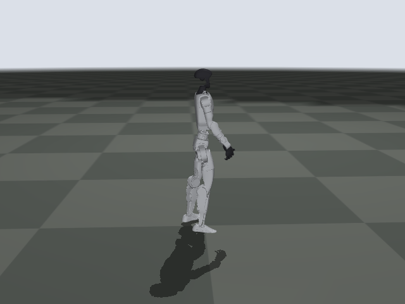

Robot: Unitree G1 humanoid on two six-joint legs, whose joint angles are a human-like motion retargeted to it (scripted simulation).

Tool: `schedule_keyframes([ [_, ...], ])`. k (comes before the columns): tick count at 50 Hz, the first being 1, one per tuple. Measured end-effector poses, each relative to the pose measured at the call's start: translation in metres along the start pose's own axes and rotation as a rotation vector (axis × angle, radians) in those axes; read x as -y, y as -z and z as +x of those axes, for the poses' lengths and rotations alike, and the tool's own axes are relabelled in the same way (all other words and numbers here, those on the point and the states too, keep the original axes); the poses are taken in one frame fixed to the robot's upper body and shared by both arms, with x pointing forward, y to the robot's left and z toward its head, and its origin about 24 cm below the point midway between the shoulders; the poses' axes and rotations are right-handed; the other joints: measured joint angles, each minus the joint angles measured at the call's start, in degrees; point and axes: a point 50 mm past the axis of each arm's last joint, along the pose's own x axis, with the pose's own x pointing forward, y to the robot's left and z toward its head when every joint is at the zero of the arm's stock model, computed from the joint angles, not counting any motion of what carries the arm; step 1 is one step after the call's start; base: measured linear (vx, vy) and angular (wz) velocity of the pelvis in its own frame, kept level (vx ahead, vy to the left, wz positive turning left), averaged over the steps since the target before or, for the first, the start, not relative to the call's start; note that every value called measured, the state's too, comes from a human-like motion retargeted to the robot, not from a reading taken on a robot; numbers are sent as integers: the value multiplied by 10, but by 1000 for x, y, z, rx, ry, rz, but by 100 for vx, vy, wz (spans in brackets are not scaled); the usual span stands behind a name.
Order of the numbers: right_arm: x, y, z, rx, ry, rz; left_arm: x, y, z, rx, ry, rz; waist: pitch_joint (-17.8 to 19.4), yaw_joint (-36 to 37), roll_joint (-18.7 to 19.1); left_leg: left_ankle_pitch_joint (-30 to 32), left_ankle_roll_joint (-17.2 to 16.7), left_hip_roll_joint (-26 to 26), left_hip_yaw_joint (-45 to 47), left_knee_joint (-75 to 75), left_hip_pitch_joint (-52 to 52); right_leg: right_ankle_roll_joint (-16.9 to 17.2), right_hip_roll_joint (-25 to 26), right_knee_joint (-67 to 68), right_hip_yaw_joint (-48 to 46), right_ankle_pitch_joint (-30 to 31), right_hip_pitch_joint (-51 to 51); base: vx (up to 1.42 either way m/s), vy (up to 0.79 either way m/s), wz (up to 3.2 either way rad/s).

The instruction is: In place motions

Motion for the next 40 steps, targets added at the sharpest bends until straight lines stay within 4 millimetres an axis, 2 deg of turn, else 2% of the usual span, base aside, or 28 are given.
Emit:
schedule_keyframes([
  [3, 9, -31, -3, 15, 75, -273, -1, 12, -3, -54, 78, -179, 62, -52, 10, 5, 2, 13, -11, 8, 24, 2, 7, -18, -36, 0, 56, -18, -20, 75],
  [5, 14, -33, -5, 0, 157, -374, -1, 13, -3, -62, 91, -234, 85, -86, 13, 6, 4, 18, -34, 16, 29, 1, 10, -26, -57, 0, 79, -16, -8, 88],
  [6, 17, -24, -6, -25, 189, -385, -1, 13, -3, -55, 82, -236, 81, -88, 14, 6, 3, 20, -41, 18, 25, 1, 9, -27, -62, -1, 78, -2, -3, 59],
  [8, 18, 6, -8, -106, 228, -361, 0, 17, -2, -53, 73, -222, 65, -75, 13, 7, 1, 21, -39, 15, 21, -2, 12, -28, -60, -2, 73, 17, -1, -5],
  [10, 12, 51, -12, -240, 220, -266, 3, 23, -1, -60, 84, -193, 46, -46, 10, 7, -3, 20, -28, 7, 23, -5, 16, -26, -51, -5, 67, 21, -2, -36],
  [13, -12, 119, -26, -515, 137, -46, 5, 24, 0, -55, 118, -182, 47, -30, 1, 8, -4, 19, -30, 4, 29, -8, 16, -24, -52, -8, 72, 3, -4, 0],
  [15, -30, 157, -44, -695, 91, 127, 7, 21, 0, -57, 142, -183, 54, -32, 2, 9, -4, 22, -37, 6, 30, -7, 17, -26, -62, -10, 80, -5, -2, 39],
  [17, -47, 187, -60, -799, 139, 288, 9, 19, -1, -64, 160, -188, 59, -38, 3, 9, -3, 23, -45, 8, 31, -7, 18, -29, -72, -12, 88, 2, -1, 38],
  [20, -74, 225, -80, -877, 316, 529, 11, 20, 0, -64, 178, -193, 56, -41, 6, 11, -2, 22, -51, 5, 33, -7, 20, -28, -78, -18, 94, 9, -2, 15],
  [22, -88, 236, -85, -879, 363, 618, 10, 23, 0, -68, 181, -186, 51, -43, 7, 11, -3, 22, -54, 4, 32, -7, 21, -29, -81, -20, 96, 4, -1, 6],
  [25, -103, 248, -92, -875, 323, 694, 7, 31, -1, -93, 172, -169, 46, -55, 13, 10, -2, 24, -61, 6, 31, -8, 23, -30, -88, -22, 99, 0, 0, 0],
  [30, -100, 252, -104, -956, 164, 626, -1, 43, -5, -157, 151, -140, 40, -68, 25, 6, -2, 28, -55, 6, 34, -10, 30, -30, -75, -20, 94, 0, 0, -22],
  [35, -78, 236, -95, -955, 117, 451, -8, 44, -7, -179, 127, -107, 35, -66, 30, -1, -5, 32, -35, 5, 40, -14, 34, -24, -48, -15, 80, -3, 0, -46],
  [40, -54, 204, -67, -787, 154, 308, -8, 30, -5, -126, 128, -113, 33, -68, 32, -6, -7, 34, -24, 8, 42, -17, 37, -19, -32, -12, 68, -3, 0, -29],
])
